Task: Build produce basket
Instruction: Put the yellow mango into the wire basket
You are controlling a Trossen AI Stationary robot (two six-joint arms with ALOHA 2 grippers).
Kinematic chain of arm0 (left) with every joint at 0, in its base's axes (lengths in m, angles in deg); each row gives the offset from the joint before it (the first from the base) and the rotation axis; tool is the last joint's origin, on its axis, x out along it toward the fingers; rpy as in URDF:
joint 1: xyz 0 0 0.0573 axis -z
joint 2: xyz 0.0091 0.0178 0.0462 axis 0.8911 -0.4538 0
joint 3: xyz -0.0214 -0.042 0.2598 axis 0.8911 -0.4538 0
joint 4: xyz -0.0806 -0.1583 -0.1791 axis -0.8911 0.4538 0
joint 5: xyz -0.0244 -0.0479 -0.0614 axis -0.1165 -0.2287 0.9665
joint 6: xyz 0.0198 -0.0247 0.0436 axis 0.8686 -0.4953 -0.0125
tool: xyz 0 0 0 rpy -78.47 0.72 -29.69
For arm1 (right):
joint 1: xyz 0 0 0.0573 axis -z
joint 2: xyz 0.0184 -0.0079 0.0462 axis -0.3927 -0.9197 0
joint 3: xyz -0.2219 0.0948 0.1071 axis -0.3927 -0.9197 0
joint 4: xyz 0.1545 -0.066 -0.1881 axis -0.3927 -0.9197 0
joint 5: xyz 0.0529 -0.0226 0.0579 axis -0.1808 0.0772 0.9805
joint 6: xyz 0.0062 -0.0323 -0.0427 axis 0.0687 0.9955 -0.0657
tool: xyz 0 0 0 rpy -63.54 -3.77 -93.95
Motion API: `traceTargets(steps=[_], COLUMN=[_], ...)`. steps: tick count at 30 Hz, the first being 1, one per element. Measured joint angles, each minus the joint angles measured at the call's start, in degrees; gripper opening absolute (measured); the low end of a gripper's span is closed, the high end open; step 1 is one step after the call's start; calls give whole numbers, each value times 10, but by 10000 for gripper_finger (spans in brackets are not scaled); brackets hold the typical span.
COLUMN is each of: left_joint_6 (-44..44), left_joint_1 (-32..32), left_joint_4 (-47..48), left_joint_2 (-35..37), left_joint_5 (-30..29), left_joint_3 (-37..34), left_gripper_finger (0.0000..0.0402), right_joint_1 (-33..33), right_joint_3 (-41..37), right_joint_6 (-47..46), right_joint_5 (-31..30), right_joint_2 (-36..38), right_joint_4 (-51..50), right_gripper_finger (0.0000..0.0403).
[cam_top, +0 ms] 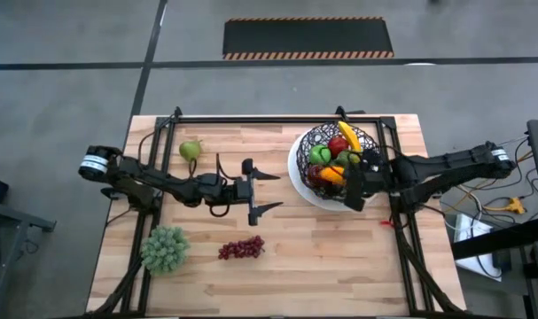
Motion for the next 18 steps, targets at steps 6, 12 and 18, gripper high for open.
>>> traceTargets(steps=[6, 12, 18], left_joint_6=[0, 0, 0], left_joint_1=[0, 0, 0], left_joint_4=[-1, -1, -1], left_joint_2=[0, 0, 0], left_joint_5=[0, 0, 0], left_joint_3=[0, 0, 0], left_gripper_finger=[319, 319, 319], right_joint_1=[57, 87, 90], right_joint_3=[-5, -32, -47], right_joint_6=[-77, -98, -104], right_joint_5=[24, 94, 103], right_joint_2=[0, 0, -1], right_joint_4=[-91, -98, -98], right_gripper_finger=[154, 155, 168])
